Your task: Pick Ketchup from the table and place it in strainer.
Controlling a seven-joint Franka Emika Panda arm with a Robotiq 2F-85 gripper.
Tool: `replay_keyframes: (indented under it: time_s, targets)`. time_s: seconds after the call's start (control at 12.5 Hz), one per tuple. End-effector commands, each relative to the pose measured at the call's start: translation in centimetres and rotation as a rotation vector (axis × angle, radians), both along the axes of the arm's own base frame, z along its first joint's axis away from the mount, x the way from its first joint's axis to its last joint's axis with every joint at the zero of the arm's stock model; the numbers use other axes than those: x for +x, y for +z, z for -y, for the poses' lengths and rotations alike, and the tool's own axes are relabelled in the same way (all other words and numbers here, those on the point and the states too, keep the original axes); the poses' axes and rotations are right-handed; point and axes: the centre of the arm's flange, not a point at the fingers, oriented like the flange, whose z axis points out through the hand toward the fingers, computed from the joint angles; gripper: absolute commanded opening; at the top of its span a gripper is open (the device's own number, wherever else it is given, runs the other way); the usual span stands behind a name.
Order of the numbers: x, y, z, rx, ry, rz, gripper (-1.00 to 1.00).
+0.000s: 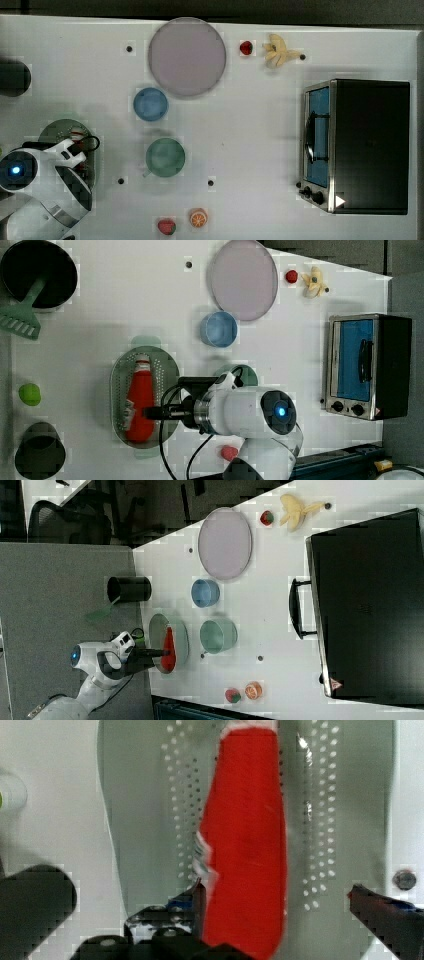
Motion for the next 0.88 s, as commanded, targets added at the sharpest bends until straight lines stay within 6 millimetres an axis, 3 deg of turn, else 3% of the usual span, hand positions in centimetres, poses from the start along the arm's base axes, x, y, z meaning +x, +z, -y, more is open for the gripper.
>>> replay_keyframes:
  time_s: [0.08,0.4,0.88]
  targets:
    - [4.0,6.1,2.1,0.006,-0.136,0.118,1.00]
    - [8.5,13.0,10.2,-0.105,-0.282,0.183,1.00]
    - [12.9,23.8,28.1,-0.261,-0.623,0.175,1.00]
